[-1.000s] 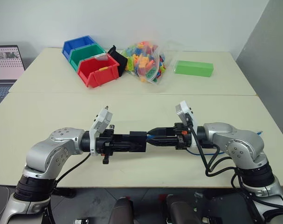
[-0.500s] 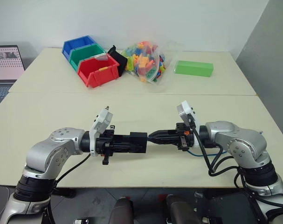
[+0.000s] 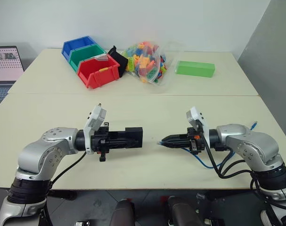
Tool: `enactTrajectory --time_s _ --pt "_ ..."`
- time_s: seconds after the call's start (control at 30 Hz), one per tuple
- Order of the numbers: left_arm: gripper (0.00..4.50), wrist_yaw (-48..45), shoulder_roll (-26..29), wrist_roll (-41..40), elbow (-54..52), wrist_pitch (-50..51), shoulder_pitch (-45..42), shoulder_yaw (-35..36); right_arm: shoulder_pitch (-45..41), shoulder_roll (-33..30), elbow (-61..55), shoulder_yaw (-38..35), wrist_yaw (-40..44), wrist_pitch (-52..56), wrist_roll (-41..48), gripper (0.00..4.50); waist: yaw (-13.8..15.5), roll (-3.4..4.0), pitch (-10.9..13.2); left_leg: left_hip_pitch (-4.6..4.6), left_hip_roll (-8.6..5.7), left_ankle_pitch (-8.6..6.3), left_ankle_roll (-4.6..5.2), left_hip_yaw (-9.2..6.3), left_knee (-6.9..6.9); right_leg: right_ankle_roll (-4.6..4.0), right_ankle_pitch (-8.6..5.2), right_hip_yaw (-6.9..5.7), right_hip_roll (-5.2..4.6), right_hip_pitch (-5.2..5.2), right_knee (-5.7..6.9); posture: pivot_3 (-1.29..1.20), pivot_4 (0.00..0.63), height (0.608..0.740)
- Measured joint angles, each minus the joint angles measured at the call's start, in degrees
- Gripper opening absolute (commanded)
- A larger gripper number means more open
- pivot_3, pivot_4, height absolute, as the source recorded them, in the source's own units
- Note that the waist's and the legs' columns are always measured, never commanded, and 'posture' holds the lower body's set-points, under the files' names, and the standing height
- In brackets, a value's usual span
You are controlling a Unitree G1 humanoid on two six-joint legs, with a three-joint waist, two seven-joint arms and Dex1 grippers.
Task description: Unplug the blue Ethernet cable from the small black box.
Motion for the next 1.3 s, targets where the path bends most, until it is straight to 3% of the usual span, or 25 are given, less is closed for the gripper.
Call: enactTrajectory --time_s 0.13,0.27,0.43,0.47,0.63,0.73,0.87,0.97,1.1,1.3 --pt "0.8 2.96 -0.12 1.48 1.51 -0.95 0.98 1.36 -5.75 6.6 11.19 -1.04 -11.87 -9.45 -10.71 0.03 -0.74 0.01 0.01 0.02 0.0 0.0 0.0 0.04 0.01 0.04 0.03 0.03 0.0 -0.02 0.02 0.0 0.15 0.74" --pt "0.8 6.13 -0.81 4.5 2.3 -3.47 2.16 1.68 -14.24 10.15 29.54 0.62 -26.54 -21.31 -26.12 0.03 -0.84 -0.01 0.0 0.0 -0.01 0.0 0.0 0.11 -0.03 -0.05 0.06 0.11 -0.01 -0.05 -0.01 0.0 0.15 0.74" --pt "0.8 9.78 -3.67 7.83 4.08 -6.98 2.04 0.96 -23.3 15.91 52.75 0.87 -37.26 -29.64 -34.31 0.03 -0.79 0.02 0.04 -0.1 -0.05 0.01 -0.01 0.17 -0.09 -0.28 0.2 0.16 -0.08 -0.13 -0.04 0.0 0.15 0.74" --pt "0.8 10.44 -4.19 8.52 4.51 -7.87 1.98 0.95 -25.43 16.78 57.74 0.76 -38.05 -31.19 -35.35 0.73 -0.8 0.02 0.04 -0.11 -0.05 0.0 -0.01 0.18 -0.09 -0.28 0.2 0.16 -0.08 -0.13 -0.04 0.0 0.15 0.74" --pt "0.8 13.66 -6.32 12.06 7.17 -12.71 1.13 0.98 -28.87 17.87 66.85 -1.63 -39.06 -34.78 -35.94 1.89 -0.74 0.04 0.05 -0.12 -0.06 0.0 -0.01 0.13 -0.09 -0.29 0.2 0.15 -0.1 -0.11 -0.04 0.0 0.15 0.74" --pt "0.8 19.42 -9.66 16.49 12.06 -18.18 -0.68 1.43 -27.29 16.73 61.46 -2.91 -35.59 -35.17 -35.32 2.6 -0.51 0.12 0.1 -0.12 -0.06 0.0 -0.01 0.13 -0.07 -0.28 0.2 0.14 -0.11 -0.11 -0.01 0.0 0.15 0.74" --pt "0.8 28.31 -13.02 23.05 21.18 -27.64 -4.98 2.2 -22.2 13.38 44.16 -2.93 -25.16 -31.83 -31.93 3.57 -0.35 0.13 0.1 -0.12 -0.03 0.0 -0.01 0.07 -0.09 -0.28 0.2 0.12 -0.07 -0.11 -0.01 0.0 0.15 0.74" --pt "0.8 36.48 -14.92 28.98 31.4 -37.82 -9.48 3.25 -16.24 10.58 25.42 0.27 -14.08 -23.75 -25.72 3.57 -0.37 0.14 0.1 -0.11 -0.02 0.0 0.0 0.06 -0.08 -0.28 0.21 0.04 -0.08 -0.11 0.04 0.0 0.15 0.74" --pt "0.8 43.13 -15.53 32.37 44.04 -47.31 -14.66 4.66 -14.07 8.23 9.42 2.17 -7.49 -13.06 -18.49 3.57 -0.24 0.14 0.1 -0.11 -0.07 0.0 0.0 0.05 -0.04 -0.24 0.23 -0.06 -0.1 -0.08 0.03 0.0 0.15 0.74" --pt "0.8 44.61 -16.97 32.74 58.88 -54.07 -18.77 6.14 -14.05 8.25 -0.68 3.37 -7.14 -2.7 -13.61 3.57 0.17 0.09 0.07 -0.13 -0.09 0.0 -0.01 0.05 -0.01 -0.21 0.23 -0.14 -0.1 -0.04 0.0 0.0 0.15 0.74"
